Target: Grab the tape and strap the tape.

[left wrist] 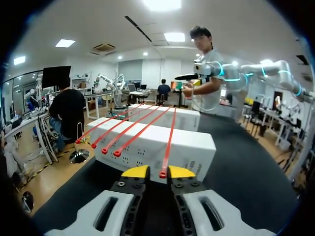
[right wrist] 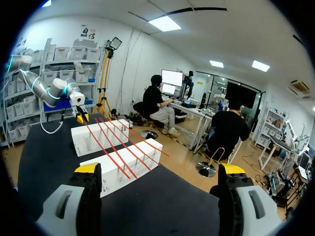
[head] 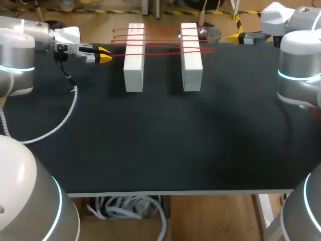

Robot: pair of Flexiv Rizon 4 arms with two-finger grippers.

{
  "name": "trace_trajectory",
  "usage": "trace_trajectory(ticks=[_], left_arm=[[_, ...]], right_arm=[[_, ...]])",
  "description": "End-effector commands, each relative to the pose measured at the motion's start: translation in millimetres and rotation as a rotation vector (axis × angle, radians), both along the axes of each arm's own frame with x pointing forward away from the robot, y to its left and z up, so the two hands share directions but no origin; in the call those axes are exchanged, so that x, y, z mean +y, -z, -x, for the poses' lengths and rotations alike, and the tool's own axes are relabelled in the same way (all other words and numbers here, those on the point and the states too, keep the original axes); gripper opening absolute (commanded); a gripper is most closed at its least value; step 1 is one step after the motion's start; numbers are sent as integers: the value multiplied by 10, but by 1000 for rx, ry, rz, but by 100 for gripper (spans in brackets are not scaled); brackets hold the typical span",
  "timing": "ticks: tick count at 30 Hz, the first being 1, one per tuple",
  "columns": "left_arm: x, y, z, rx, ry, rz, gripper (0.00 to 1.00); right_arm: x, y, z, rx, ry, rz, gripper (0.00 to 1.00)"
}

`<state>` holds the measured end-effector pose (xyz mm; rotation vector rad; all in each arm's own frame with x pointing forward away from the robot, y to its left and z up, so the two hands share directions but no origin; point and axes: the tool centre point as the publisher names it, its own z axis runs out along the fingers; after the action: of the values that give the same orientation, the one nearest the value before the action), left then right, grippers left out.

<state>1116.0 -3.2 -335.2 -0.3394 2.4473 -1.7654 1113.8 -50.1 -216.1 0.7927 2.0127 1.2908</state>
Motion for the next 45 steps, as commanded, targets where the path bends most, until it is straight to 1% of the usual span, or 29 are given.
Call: trace_trajectory(ticks=[1, 5, 9, 15, 18, 23, 27, 29, 35, 42, 45], left_arm=[[6, 9, -1, -1, 0, 2, 13], [18, 7, -2, -2, 0, 1, 5], [28, 2, -3, -4, 0, 0, 0], [38, 3, 7, -1, 5, -2, 0], [42, -4, 27, 0, 28, 6, 0], [66, -53, 101, -20, 110, 31, 0], [68, -85, 138, -33, 125, 30, 0], [65, -97, 148, -37, 122, 20, 0], [55, -202, 197, -46, 107, 25, 0], [20, -390, 295, -64, 96, 34, 0], [-3, -488, 335, -49, 86, 54, 0]], right_arm=[[0, 0, 0, 0, 0, 0, 100], [0, 0, 0, 0, 0, 0, 100], [0, 0, 0, 0, 0, 0, 100], [0, 0, 0, 0, 0, 0, 100], [0, 0, 0, 0, 0, 0, 100], [0, 0, 0, 0, 0, 0, 100], [0, 0, 0, 0, 0, 0, 100], [0, 0, 0, 0, 0, 0, 100], [0, 0, 0, 0, 0, 0, 100], [0, 0, 0, 0, 0, 0, 100], [0, 0, 0, 0, 0, 0, 100]])
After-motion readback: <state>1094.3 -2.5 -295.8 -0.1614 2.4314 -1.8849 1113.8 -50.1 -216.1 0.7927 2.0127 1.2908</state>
